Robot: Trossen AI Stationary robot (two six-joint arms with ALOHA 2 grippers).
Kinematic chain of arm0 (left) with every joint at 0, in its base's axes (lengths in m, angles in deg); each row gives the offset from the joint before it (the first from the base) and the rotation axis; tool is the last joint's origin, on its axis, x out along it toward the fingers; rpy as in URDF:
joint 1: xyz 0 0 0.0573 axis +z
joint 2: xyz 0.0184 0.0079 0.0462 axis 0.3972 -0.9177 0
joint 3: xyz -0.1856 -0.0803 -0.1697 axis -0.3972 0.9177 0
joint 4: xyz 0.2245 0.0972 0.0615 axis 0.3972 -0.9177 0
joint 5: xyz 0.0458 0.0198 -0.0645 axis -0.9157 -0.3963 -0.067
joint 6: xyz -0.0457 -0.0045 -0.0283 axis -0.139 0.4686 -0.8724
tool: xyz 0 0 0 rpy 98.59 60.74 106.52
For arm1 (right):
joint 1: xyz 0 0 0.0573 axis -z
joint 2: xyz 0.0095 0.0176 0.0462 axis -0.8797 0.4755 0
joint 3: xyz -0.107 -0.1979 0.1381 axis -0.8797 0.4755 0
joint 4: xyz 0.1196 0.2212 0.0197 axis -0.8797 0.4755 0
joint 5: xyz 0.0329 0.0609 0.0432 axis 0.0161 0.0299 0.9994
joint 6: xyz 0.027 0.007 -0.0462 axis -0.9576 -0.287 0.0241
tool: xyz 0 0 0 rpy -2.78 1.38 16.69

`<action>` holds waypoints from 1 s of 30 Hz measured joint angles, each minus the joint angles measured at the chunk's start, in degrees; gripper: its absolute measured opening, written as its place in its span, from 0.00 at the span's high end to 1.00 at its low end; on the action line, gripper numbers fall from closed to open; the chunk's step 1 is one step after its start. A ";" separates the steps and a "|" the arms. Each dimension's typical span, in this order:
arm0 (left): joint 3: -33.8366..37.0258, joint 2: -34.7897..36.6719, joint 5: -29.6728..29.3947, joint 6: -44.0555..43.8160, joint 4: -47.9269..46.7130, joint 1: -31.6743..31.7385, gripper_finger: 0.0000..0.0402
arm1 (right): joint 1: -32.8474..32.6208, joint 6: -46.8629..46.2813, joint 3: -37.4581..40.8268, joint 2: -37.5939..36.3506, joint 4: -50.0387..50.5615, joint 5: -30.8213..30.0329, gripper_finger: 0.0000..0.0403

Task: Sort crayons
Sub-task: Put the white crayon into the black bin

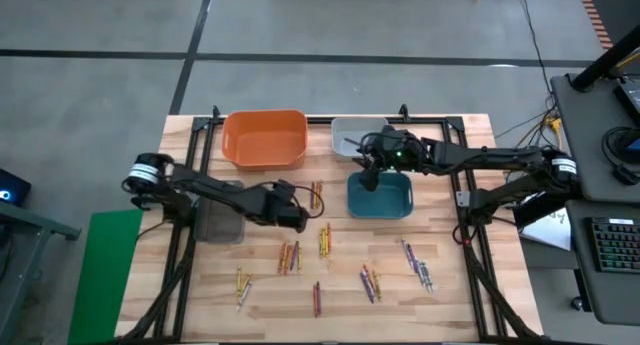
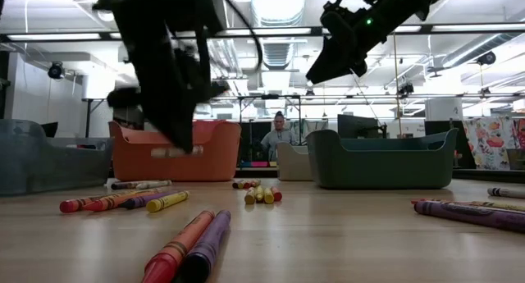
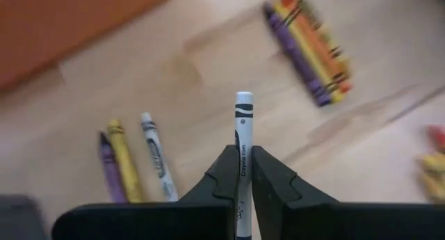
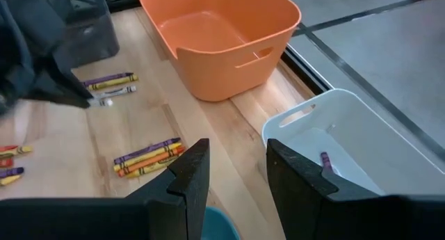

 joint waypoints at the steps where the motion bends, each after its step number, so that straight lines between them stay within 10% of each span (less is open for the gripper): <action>1: -0.92 1.38 -0.11 0.67 -2.05 -0.27 0.99 | -0.10 0.00 -0.02 -0.67 0.35 0.01 0.67; 13: -6.48 18.09 1.01 -15.39 -42.03 -5.64 1.00 | -3.15 -3.92 -0.11 -4.78 1.26 0.26 0.67; 30: 14.41 21.38 10.36 -27.11 -38.54 -7.12 0.97 | -10.76 -11.94 -0.48 -4.78 3.99 0.23 0.67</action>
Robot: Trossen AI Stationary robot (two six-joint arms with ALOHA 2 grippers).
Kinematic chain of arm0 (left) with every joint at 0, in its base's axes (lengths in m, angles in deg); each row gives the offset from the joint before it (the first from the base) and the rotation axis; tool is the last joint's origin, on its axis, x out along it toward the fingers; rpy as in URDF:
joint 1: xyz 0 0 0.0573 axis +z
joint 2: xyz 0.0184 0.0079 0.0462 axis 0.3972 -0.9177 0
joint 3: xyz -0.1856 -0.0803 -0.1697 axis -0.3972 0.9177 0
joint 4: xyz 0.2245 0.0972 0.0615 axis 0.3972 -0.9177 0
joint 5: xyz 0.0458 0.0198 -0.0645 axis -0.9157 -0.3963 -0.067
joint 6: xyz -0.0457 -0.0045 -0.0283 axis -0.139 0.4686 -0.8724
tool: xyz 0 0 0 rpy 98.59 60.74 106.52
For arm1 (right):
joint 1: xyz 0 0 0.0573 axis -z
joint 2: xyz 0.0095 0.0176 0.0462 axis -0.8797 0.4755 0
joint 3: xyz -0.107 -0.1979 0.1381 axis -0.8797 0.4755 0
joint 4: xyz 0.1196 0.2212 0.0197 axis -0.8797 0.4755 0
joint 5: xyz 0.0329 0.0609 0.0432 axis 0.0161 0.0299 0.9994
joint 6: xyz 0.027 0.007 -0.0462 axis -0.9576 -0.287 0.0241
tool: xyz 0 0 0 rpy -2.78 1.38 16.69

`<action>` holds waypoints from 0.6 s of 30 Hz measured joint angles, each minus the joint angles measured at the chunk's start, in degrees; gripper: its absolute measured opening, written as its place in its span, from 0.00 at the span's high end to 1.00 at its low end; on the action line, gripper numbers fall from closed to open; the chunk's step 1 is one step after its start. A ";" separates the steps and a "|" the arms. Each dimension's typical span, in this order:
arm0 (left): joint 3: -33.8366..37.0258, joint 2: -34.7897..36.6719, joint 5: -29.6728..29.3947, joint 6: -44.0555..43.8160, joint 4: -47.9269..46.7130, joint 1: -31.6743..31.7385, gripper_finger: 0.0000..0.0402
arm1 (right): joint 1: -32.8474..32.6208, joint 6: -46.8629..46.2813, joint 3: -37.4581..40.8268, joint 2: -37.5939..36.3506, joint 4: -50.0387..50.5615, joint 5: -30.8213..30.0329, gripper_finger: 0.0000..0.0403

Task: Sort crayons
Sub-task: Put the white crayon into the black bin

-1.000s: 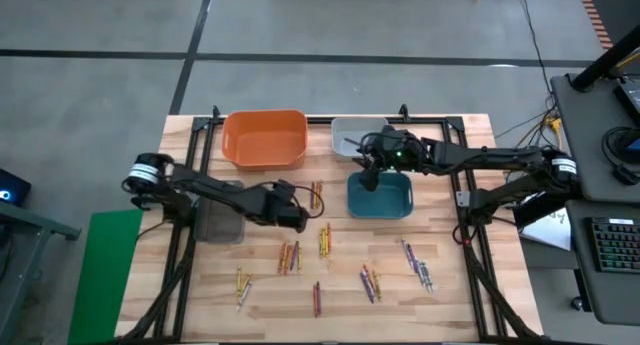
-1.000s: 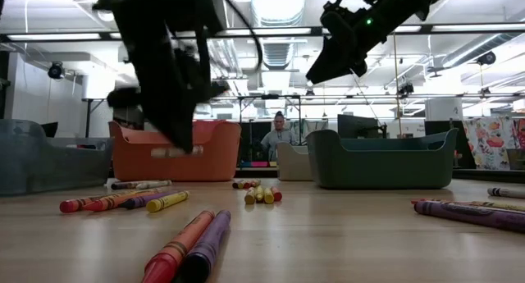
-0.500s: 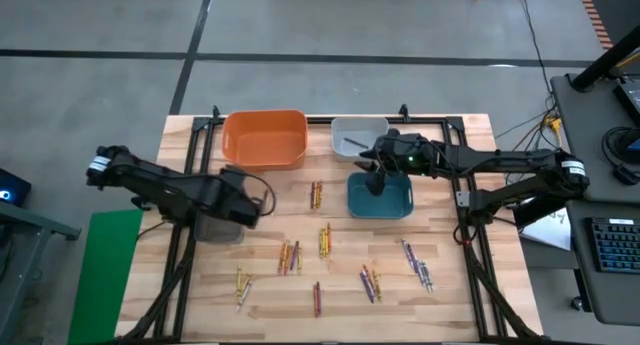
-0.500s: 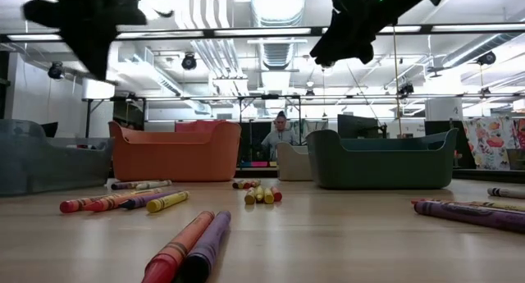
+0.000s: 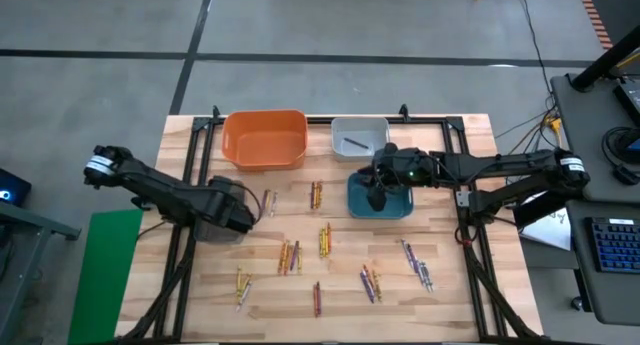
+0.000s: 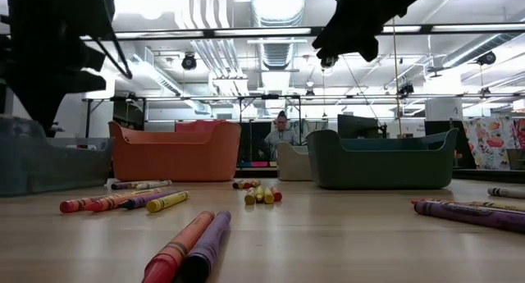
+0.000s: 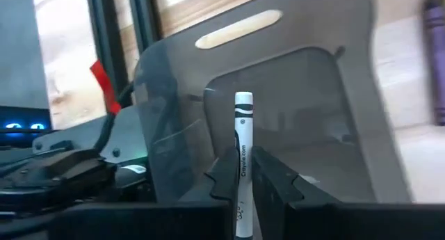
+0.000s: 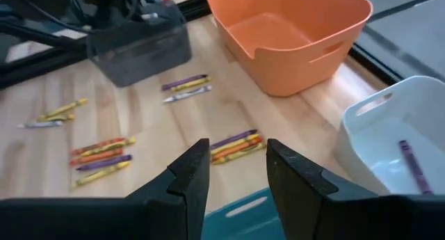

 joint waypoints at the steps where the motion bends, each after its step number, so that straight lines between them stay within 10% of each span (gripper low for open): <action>1: 0.48 -0.08 0.00 -0.34 0.31 0.00 0.97 | -0.51 -0.96 -0.31 0.00 0.43 0.00 0.67; 18: -0.55 -0.08 -3.47 7.69 2.03 0.01 0.85 | -17.85 -23.53 -8.78 0.11 15.68 0.24 0.67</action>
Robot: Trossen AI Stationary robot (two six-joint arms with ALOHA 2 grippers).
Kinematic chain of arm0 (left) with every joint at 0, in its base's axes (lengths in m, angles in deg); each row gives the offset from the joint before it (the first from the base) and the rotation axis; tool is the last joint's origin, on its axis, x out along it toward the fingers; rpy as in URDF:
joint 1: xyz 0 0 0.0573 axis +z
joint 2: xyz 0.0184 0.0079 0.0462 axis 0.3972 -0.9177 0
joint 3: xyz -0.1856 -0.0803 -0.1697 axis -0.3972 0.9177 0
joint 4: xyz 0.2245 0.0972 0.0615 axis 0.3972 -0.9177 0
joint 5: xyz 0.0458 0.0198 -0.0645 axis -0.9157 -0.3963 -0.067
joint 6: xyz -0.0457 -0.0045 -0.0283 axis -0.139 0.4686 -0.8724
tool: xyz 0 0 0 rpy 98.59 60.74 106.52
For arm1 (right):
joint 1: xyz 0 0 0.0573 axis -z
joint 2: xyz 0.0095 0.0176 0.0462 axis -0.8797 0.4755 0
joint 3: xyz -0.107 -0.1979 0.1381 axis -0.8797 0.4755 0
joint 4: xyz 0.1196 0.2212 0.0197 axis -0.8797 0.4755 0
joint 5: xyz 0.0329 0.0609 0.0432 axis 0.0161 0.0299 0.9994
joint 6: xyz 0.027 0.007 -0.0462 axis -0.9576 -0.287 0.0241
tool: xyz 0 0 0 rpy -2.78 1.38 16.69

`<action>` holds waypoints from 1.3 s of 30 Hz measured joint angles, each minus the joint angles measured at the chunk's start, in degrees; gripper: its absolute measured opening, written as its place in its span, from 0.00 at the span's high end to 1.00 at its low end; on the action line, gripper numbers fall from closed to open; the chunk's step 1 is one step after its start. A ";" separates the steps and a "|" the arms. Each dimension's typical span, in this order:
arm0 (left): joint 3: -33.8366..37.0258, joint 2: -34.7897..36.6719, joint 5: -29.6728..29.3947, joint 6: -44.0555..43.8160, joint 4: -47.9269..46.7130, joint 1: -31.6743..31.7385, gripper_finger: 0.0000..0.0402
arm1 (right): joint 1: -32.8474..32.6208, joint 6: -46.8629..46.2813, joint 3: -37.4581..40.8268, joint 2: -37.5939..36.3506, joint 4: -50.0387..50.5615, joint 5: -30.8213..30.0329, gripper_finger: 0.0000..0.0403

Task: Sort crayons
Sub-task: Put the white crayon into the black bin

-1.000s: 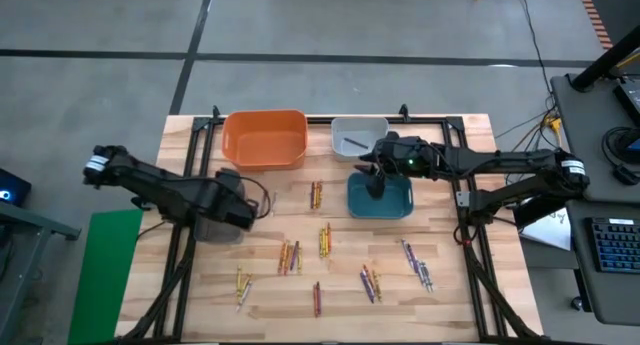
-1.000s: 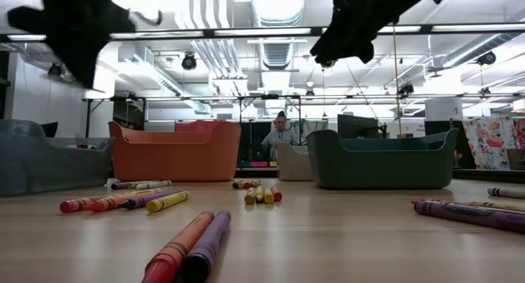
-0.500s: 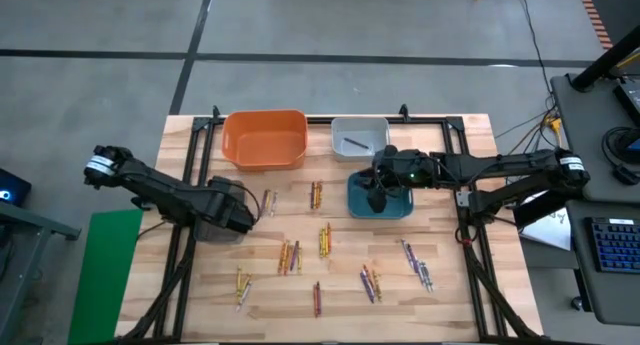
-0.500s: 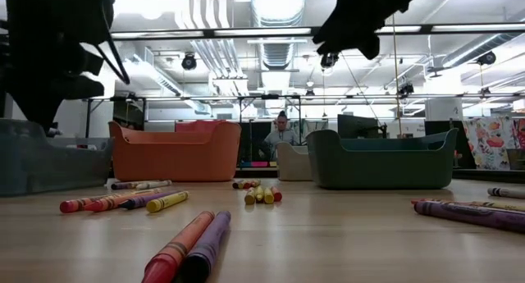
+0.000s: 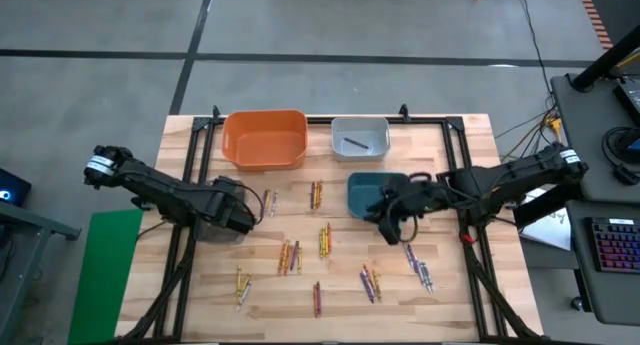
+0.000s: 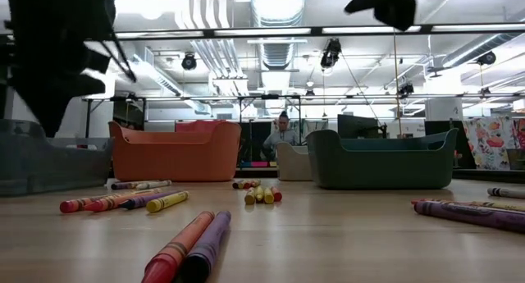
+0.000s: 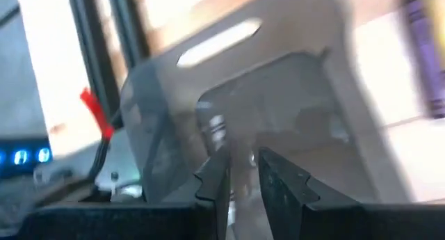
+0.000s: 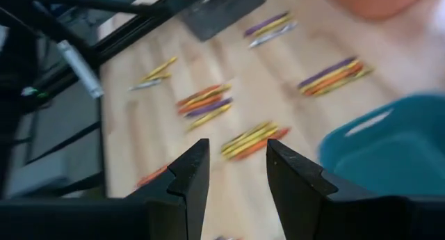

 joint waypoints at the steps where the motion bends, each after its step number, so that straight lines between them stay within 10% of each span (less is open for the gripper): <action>1: -1.22 0.06 -1.59 1.83 0.06 0.01 0.85 | -1.31 -2.20 -0.11 0.00 0.10 0.04 0.67; 12: -21.35 0.23 -23.81 27.78 3.46 0.00 0.88 | -14.53 -26.16 -0.15 6.85 0.92 -0.23 0.67; 19: -22.46 0.46 -25.83 54.86 24.67 0.01 0.90 | -17.79 -37.30 -0.20 15.82 8.03 6.85 0.67; 33: -8.80 0.53 4.64 88.70 66.98 0.09 0.90 | -17.93 -43.98 -0.22 20.98 34.37 7.39 0.67; 39: -8.05 0.64 6.86 92.00 71.37 0.41 0.90 | -17.03 -43.92 -0.24 20.94 34.90 3.56 0.67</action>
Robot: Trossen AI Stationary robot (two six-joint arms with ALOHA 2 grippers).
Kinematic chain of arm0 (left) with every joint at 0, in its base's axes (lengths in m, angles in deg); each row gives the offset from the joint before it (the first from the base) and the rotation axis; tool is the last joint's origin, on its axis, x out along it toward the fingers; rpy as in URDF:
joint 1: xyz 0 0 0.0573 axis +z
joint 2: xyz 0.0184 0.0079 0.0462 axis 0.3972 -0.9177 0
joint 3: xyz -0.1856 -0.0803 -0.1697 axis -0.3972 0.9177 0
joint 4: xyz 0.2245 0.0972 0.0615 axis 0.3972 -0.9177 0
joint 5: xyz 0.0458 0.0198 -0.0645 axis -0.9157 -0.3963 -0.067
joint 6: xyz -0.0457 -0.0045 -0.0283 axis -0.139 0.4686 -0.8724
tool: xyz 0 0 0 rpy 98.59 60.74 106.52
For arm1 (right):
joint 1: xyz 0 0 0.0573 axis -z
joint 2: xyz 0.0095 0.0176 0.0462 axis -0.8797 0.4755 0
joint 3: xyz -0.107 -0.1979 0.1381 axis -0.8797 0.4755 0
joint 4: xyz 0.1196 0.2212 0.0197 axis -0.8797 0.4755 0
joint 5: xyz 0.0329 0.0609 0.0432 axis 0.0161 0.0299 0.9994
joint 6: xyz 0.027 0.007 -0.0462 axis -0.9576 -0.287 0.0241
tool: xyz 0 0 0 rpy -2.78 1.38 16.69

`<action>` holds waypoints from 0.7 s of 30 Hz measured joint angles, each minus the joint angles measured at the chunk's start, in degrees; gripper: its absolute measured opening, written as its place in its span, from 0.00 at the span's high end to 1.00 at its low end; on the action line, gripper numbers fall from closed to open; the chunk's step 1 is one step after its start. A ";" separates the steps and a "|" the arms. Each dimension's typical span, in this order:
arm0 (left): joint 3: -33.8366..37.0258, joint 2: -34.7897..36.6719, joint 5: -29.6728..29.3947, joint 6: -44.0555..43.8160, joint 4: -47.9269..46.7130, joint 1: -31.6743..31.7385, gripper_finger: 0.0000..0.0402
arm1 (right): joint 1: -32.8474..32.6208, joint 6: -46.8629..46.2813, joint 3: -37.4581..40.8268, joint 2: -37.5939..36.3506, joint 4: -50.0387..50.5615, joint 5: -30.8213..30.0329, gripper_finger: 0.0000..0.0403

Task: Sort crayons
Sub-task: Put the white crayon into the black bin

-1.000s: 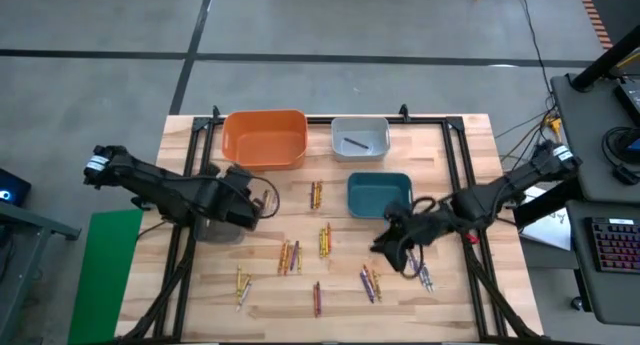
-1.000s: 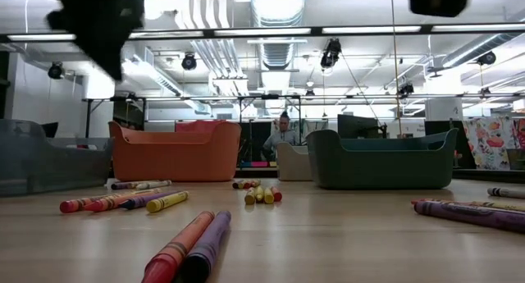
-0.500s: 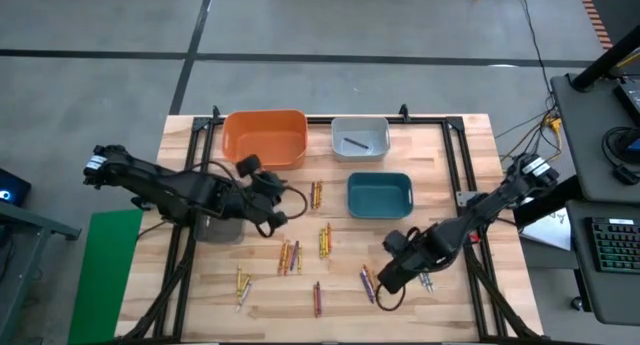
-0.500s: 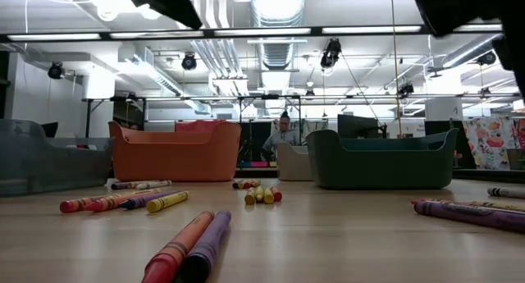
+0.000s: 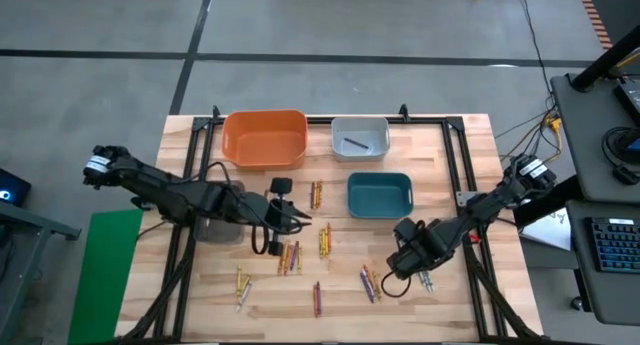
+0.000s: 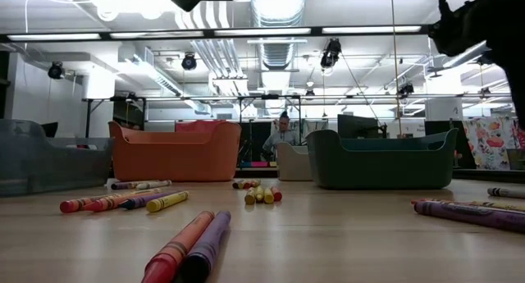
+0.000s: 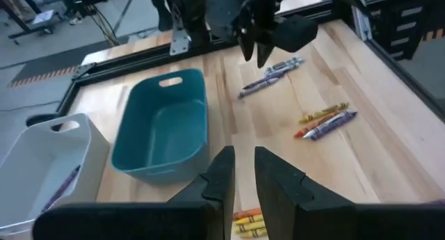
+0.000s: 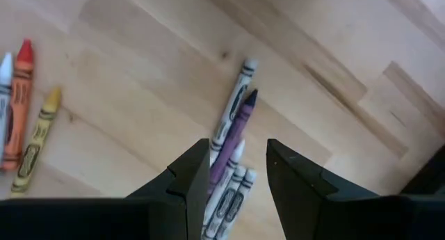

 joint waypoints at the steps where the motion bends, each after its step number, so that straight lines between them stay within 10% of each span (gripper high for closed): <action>1: -0.12 0.06 -0.02 0.21 -0.04 0.09 0.90 | 0.39 0.00 0.06 0.00 -0.04 -0.70 0.67; 21: -0.73 3.15 -9.44 3.54 -2.30 0.66 0.90 | 4.43 1.01 1.60 8.55 -2.27 -3.71 0.67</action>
